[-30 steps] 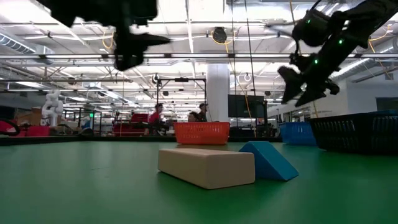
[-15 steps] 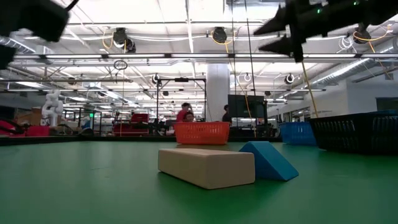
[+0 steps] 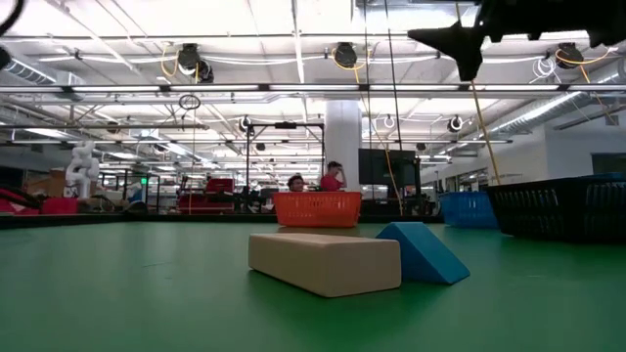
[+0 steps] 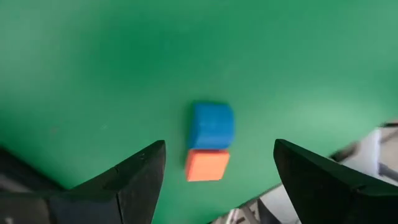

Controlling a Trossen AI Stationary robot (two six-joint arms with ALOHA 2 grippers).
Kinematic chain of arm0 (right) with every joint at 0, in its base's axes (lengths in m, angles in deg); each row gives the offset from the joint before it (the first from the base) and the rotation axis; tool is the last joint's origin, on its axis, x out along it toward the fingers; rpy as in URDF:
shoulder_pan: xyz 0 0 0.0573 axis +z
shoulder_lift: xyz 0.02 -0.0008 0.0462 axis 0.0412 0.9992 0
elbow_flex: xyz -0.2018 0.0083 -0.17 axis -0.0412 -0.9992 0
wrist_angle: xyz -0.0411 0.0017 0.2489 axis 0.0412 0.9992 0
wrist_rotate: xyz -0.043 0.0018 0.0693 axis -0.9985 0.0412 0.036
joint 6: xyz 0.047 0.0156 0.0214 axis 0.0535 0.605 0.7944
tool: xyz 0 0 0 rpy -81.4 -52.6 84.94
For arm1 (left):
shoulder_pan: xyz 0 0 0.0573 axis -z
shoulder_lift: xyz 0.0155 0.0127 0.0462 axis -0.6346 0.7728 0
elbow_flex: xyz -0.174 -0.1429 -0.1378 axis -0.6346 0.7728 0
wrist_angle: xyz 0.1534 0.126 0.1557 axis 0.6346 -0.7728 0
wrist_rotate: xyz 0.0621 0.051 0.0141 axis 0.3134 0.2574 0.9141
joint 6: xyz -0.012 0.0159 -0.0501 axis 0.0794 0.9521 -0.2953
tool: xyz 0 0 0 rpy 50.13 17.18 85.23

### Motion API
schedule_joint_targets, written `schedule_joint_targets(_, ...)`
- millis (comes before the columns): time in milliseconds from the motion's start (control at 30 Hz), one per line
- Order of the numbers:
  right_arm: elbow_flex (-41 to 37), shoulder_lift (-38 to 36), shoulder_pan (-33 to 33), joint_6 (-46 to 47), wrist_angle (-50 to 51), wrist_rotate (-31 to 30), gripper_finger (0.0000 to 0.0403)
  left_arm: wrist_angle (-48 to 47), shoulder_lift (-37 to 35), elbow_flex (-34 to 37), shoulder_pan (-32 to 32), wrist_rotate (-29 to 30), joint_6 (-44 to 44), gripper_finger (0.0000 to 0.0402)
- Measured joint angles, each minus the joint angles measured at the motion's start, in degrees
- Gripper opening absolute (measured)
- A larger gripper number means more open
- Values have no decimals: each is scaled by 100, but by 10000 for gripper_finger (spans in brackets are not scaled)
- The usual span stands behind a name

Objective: Sort & place blocks by color
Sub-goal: Put the left blue block into the black bin

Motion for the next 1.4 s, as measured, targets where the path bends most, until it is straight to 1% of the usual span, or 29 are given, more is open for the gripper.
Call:
schedule_joint_targets(100,-357,0,148,2,-734,-2,239,-11,227,0,236,-1,-384,296)
schedule_joint_targets(233,-867,-2,269,179,-1789,-2,239,45,595,0,451,5,-588,296)
schedule_joint_targets(400,-1319,-2,332,464,-2708,-4,239,520,1003,0,537,118,-346,296)
schedule_joint_targets(500,-1406,-2,336,494,-2948,-4,239,592,1191,-4,537,153,-205,296)
schedule_joint_targets(700,-1406,-2,336,496,-2998,-4,239,681,1406,-4,537,229,-20,294)
schedule_joint_targets(767,-1406,-2,336,496,-2998,-4,239,698,1456,-7,537,227,0,281)
schedule_joint_targets(833,-1406,-2,336,490,-2998,-4,239,659,1501,-15,537,220,-71,253)
schedule_joint_targets(900,-1406,-2,336,464,-2998,-4,239,596,1528,-17,537,196,-164,210)
schedule_joint_targets(1000,-1406,-2,336,447,-2996,-6,239,537,1534,-17,539,187,-217,131)
schedule_joint_targets(1200,-1406,-2,336,449,-3005,-6,239,568,1455,-15,470,322,-210,130)
schedule_joint_targets(1300,-1406,-2,336,470,-3016,-6,239,471,1281,-111,361,909,-21,130)
schedule_joint_targets(1400,-1406,-2,330,427,-3016,-6,238,472,1055,-292,182,1611,395,130)
